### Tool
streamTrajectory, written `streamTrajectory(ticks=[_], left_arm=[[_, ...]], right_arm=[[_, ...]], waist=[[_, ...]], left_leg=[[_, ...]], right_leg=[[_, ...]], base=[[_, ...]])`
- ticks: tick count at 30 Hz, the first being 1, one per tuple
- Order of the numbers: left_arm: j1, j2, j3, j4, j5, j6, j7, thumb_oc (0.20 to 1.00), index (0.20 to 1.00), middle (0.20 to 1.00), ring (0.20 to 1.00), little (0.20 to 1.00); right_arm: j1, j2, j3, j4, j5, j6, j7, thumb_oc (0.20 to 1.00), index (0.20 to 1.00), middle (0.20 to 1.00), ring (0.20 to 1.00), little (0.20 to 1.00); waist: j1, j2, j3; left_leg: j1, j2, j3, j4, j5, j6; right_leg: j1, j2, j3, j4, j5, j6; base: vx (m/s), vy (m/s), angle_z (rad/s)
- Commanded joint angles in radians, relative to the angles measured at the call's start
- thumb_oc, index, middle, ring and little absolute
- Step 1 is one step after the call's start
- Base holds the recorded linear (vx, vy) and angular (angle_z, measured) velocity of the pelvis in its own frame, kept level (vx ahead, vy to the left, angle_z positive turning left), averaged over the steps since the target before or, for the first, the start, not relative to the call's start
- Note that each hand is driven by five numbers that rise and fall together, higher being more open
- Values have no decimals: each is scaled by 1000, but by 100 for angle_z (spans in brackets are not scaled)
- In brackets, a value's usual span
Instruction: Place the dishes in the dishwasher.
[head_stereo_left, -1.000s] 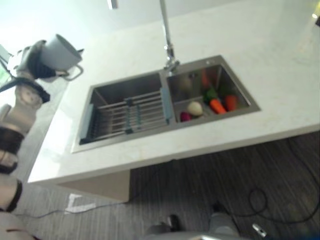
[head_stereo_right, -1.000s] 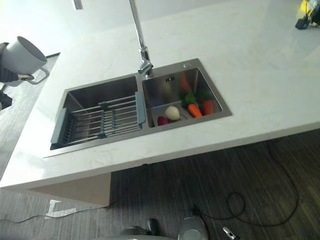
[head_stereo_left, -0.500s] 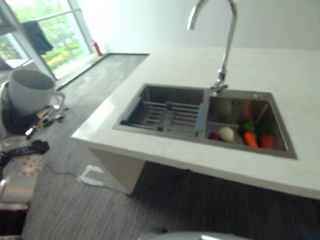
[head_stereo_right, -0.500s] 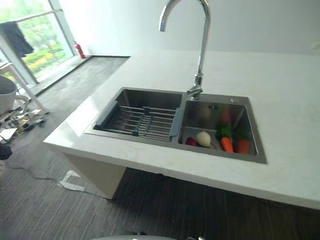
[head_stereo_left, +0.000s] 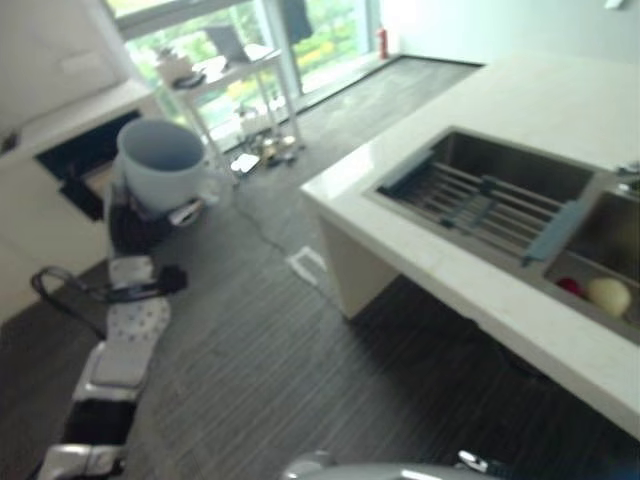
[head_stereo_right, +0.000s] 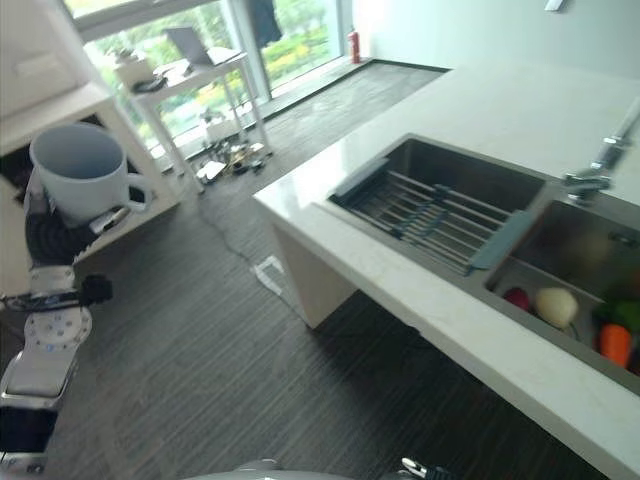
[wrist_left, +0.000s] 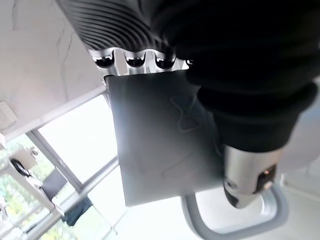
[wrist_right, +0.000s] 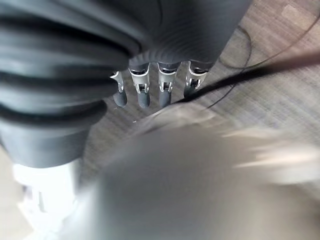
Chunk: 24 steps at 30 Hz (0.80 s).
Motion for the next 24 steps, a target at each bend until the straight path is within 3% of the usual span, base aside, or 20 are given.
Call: streamTrajectory(ticks=[1,5,8,10,11,12,14,16,20,24], left_arm=[[16,32,32,-25,-65,-83,-56,200,200,200,200,200],[-8,17,-5,-68,-102,-70,-136,200,200,200,200,200],[-40,-1,-46,-95,-108,-46,-171,200,200,200,200,200],[-76,-23,-106,-104,-98,-33,-170,200,200,200,200,200],[-109,-32,-150,-100,-98,-32,-167,200,200,200,200,200],[-159,-56,-214,-82,-101,-35,-172,200,200,200,200,200],[-206,-92,-271,-64,-77,-2,-135,200,200,200,200,200],[-227,-97,-283,-49,-62,21,-136,200,200,200,200,200],[-193,-106,-265,-92,-19,50,-136,200,200,200,200,200],[-135,-102,-237,-170,-35,87,-133,200,200,200,200,200]], right_arm=[[-7,33,2,16,73,-33,17,1000,1000,1000,1000,1000],[-9,34,-38,16,112,-22,49,1000,1000,1000,1000,1000],[-9,47,-46,10,105,-13,63,1000,1000,1000,1000,1000],[-9,53,-35,10,62,-20,67,1000,1000,1000,1000,1000],[-5,53,-33,23,75,-37,72,1000,1000,1000,1000,1000],[6,46,-31,39,113,-49,79,1000,1000,1000,1000,1000],[12,32,-24,47,115,-41,99,1000,1000,1000,1000,1000],[12,21,-18,43,113,-8,108,1000,1000,1000,1000,1000],[-2,18,-7,44,71,33,110,1000,1000,1000,1000,1000],[-5,15,23,46,-14,54,97,1000,1000,1000,1000,1000]], waist=[[-33,17,-37],[-9,13,-42],[-3,7,-38],[-22,2,-30],[-49,-8,-22],[-88,-21,-22],[-110,-44,-34],[-115,-61,-39],[-90,-71,-49],[-68,-76,-51]], left_leg=[[-23,124,-4,223,-131,-108],[-29,72,-53,223,-178,-86],[-26,60,-72,223,-194,-63],[-35,42,-135,223,-195,-39],[-54,19,-187,223,-175,-16],[-69,-11,-274,223,-169,2],[-89,-33,-323,223,-161,3],[-90,-29,-328,223,-162,-6],[-100,13,-293,223,-153,-33],[-112,62,-298,223,-135,-61]], right_leg=[[38,33,-5,-97,69,28],[36,-1,-31,-97,116,79],[43,-9,-52,-97,147,82],[35,33,44,-97,140,75],[9,69,137,-97,149,65],[0,126,309,-97,127,57],[-17,143,417,-97,130,64],[-36,140,457,-97,140,80],[-35,134,414,-97,118,72],[-3,171,380,-97,74,36]], base=[[-202,415,100],[-139,325,39],[-108,216,34],[-76,106,85],[-19,-18,125],[10,-43,133],[97,-86,250],[104,-133,233],[51,-135,13],[79,-158,29]])
